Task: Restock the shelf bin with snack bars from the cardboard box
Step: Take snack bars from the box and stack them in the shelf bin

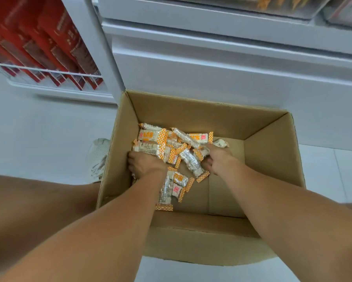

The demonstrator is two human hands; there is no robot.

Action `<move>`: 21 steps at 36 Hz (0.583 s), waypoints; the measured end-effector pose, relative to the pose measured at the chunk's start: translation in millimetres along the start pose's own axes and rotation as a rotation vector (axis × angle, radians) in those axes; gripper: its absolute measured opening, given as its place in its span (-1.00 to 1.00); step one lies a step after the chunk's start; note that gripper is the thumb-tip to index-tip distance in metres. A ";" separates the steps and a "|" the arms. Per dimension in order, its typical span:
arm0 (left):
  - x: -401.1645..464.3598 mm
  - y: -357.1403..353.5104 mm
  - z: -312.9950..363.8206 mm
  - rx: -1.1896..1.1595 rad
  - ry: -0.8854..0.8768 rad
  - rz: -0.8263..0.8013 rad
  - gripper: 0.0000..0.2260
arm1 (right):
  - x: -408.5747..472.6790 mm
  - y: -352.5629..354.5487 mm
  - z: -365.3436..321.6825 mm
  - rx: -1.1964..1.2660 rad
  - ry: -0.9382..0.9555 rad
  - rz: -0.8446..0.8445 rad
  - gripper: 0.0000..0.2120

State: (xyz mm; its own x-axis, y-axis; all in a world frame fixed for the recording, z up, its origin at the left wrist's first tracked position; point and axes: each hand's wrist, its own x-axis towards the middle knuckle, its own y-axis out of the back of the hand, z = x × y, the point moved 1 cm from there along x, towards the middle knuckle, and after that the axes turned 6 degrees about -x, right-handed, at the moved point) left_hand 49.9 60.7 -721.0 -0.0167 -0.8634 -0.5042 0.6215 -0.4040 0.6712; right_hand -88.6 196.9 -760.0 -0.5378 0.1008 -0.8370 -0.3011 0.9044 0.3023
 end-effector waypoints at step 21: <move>-2.8 8.6 -4.4 -0.091 -0.089 -0.360 -0.47 | -43.7 28.4 22.1 0.318 0.050 -0.306 -0.78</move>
State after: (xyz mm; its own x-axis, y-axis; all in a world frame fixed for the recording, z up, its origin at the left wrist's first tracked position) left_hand 58.7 60.9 -716.2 -0.3125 -0.6956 -0.6469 0.6300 -0.6614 0.4069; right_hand -56.2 227.3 -724.9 -0.5015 -0.2045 -0.8406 -0.1996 0.9728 -0.1176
